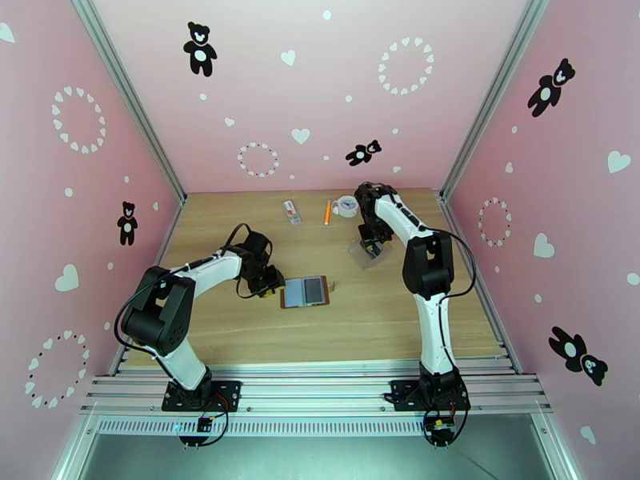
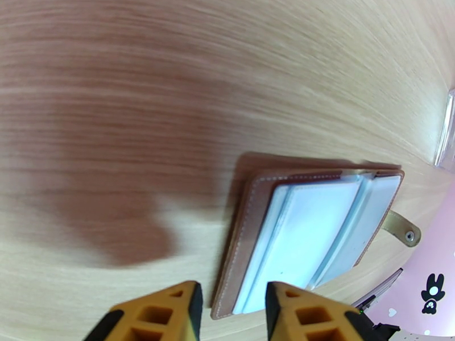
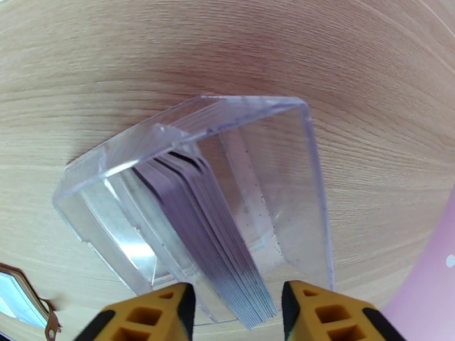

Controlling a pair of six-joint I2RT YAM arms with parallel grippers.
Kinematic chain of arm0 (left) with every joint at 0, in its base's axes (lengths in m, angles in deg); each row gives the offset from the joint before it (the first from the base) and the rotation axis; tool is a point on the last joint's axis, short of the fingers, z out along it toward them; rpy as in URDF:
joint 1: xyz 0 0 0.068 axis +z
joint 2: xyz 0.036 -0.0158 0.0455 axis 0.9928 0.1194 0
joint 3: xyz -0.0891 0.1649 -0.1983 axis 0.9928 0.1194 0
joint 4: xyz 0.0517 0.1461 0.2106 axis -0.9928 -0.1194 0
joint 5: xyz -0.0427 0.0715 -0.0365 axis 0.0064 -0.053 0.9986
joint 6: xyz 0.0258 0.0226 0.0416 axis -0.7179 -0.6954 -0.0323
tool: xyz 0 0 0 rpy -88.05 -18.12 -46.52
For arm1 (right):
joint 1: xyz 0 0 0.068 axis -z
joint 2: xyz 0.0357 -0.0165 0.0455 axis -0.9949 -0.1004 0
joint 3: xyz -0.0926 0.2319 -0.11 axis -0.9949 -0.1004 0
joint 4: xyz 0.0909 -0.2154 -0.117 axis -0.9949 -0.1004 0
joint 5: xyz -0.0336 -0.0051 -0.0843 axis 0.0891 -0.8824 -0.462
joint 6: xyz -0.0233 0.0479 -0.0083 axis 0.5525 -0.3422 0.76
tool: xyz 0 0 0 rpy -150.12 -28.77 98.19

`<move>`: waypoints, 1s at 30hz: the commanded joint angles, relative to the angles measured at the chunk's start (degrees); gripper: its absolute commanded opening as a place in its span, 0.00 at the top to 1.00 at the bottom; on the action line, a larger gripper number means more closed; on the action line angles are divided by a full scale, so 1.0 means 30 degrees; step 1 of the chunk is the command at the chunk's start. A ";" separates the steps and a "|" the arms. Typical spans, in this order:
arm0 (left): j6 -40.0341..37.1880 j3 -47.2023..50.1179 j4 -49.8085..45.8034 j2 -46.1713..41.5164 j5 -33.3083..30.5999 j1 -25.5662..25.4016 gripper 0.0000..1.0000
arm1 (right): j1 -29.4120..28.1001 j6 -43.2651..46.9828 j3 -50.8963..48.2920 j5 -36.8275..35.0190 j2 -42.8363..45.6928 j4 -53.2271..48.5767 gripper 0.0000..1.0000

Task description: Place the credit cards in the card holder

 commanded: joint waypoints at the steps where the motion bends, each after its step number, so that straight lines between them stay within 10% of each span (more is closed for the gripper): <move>1: -0.0375 -0.0071 -0.0315 0.0101 -0.0002 0.0040 0.64 | -0.0229 -0.0554 -0.0236 0.1369 -0.0254 -0.0328 0.60; 15: -0.0111 0.0506 0.0312 -0.0091 0.0094 0.0044 0.64 | -0.4989 -0.6853 -0.2104 0.2864 0.1607 -0.0076 0.57; 30: -0.0434 0.0984 0.0197 -0.0577 0.0027 0.0069 0.64 | -0.5234 -0.7237 -0.0163 0.0526 0.1411 -0.0564 0.53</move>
